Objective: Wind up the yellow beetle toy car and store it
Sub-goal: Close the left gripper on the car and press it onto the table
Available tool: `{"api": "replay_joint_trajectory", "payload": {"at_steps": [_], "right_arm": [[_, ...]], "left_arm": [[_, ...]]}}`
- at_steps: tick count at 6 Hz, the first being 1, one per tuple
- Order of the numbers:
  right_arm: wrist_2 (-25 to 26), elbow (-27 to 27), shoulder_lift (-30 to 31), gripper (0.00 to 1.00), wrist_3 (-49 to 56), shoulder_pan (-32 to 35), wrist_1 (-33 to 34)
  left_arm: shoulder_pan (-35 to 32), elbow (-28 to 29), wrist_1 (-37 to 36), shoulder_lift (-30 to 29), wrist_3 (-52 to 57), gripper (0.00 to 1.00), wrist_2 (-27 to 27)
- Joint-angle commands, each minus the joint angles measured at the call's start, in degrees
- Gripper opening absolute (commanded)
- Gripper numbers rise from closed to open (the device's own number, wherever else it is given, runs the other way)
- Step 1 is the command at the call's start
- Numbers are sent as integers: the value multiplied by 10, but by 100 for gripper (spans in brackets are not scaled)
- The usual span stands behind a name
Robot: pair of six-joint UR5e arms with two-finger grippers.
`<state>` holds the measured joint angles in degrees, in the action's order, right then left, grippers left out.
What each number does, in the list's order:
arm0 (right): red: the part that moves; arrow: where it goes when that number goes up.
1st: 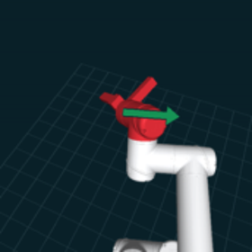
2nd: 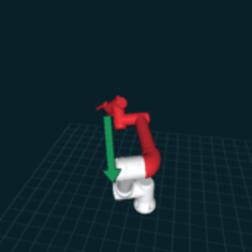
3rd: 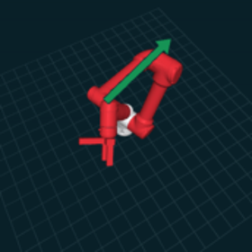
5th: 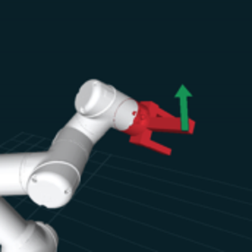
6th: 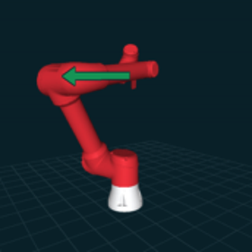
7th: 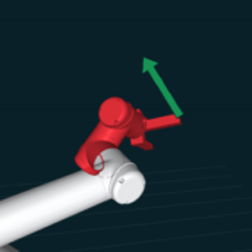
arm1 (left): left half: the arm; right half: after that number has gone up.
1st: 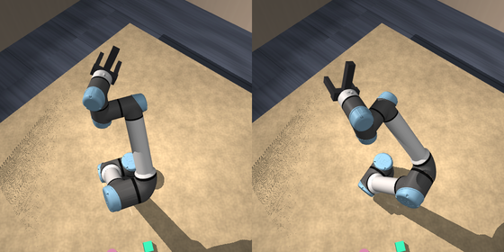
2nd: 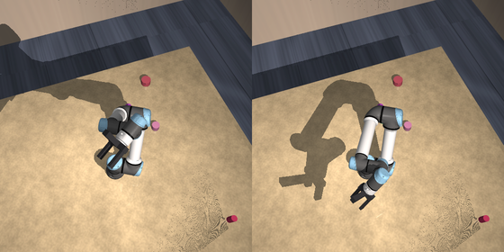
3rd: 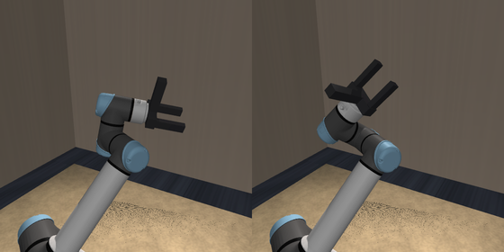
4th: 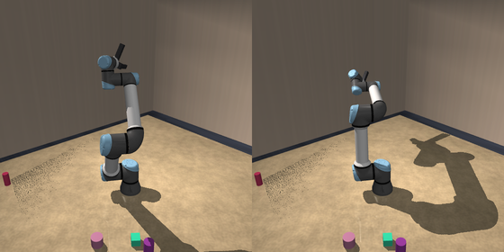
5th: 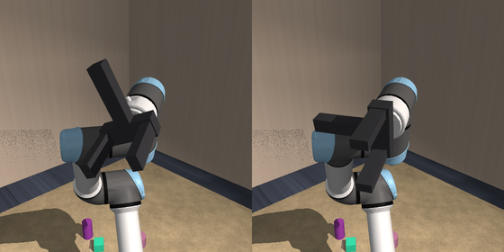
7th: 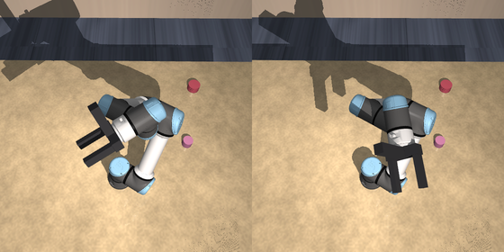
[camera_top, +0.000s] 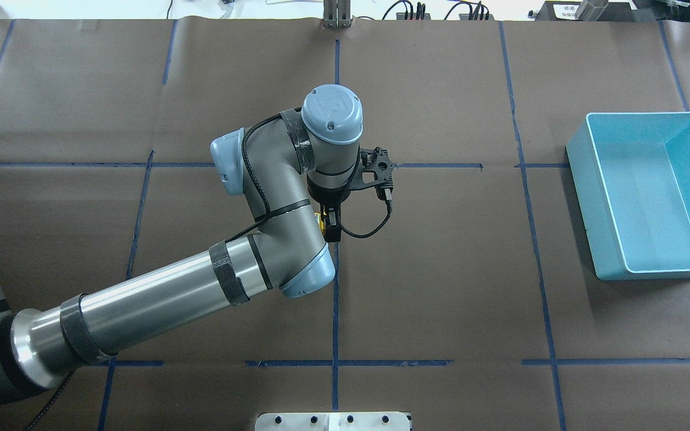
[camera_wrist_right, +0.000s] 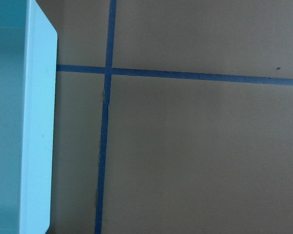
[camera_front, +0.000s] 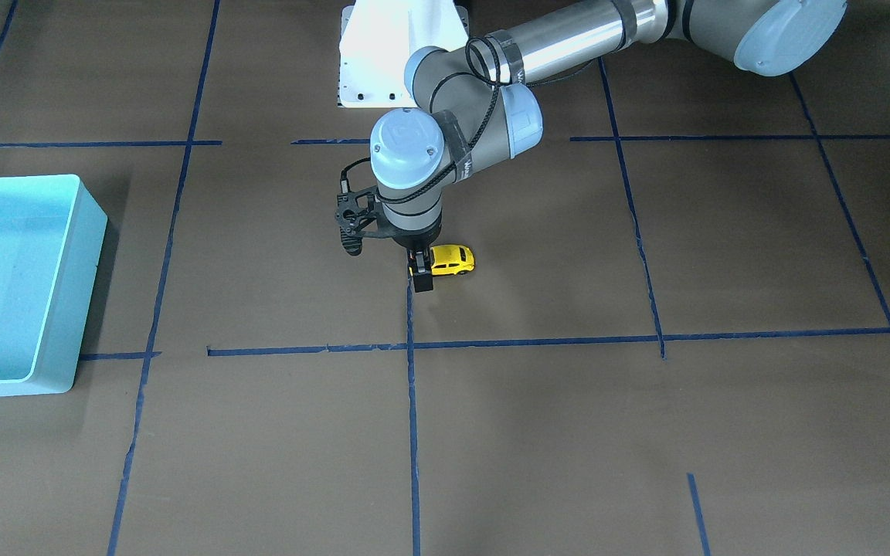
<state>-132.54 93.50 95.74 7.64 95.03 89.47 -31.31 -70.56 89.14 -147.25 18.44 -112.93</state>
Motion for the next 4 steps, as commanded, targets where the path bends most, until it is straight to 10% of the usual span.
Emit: {"api": "replay_joint_trajectory", "payload": {"at_steps": [1,4], "right_arm": [[0,-1,1,100,0,0,0],[0,-1,1,100,0,1,0]], "left_arm": [[7,11,-1,-3,1,98,28],[21,17,4,-2,-3,92,40]]}}
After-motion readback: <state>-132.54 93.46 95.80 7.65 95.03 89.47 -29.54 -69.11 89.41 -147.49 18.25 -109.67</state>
